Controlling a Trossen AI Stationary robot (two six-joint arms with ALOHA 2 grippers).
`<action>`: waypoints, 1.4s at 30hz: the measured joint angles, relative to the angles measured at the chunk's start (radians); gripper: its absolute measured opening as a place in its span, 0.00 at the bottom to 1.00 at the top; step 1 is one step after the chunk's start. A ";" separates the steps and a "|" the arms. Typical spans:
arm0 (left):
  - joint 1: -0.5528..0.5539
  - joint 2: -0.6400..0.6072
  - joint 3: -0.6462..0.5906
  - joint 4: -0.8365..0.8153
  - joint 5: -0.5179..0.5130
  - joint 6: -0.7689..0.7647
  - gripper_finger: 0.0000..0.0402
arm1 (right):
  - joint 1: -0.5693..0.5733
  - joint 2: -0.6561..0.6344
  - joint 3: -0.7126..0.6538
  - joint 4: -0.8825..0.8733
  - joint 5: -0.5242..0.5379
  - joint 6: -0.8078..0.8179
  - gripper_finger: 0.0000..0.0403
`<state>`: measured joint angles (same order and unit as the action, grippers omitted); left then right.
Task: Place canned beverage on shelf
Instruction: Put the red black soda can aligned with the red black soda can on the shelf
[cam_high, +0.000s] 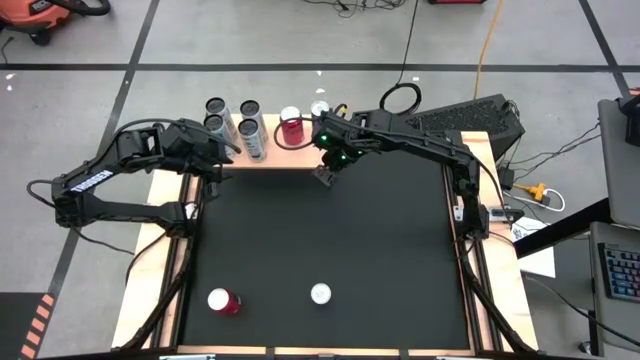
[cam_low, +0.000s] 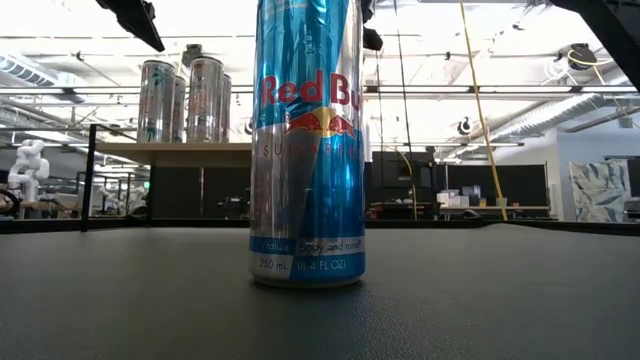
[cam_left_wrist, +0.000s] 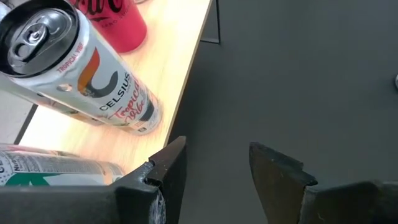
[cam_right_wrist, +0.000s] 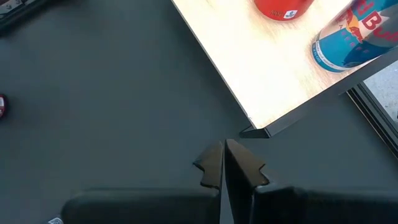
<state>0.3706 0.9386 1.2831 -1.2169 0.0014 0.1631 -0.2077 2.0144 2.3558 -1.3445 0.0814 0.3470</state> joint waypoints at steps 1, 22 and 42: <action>0.000 0.000 0.000 0.001 0.005 0.000 0.44 | 0.000 0.000 0.000 0.000 0.000 0.000 0.00; 0.000 0.000 0.000 0.052 0.019 -0.049 0.44 | 0.000 0.000 0.000 0.141 -0.005 0.000 0.00; 0.000 0.000 0.000 0.074 0.019 -0.053 0.44 | 0.000 0.000 0.000 0.414 -0.005 0.001 0.00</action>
<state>0.3706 0.9386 1.2831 -1.1429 0.0206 0.1101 -0.2077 2.0144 2.3562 -0.9305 0.0766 0.3481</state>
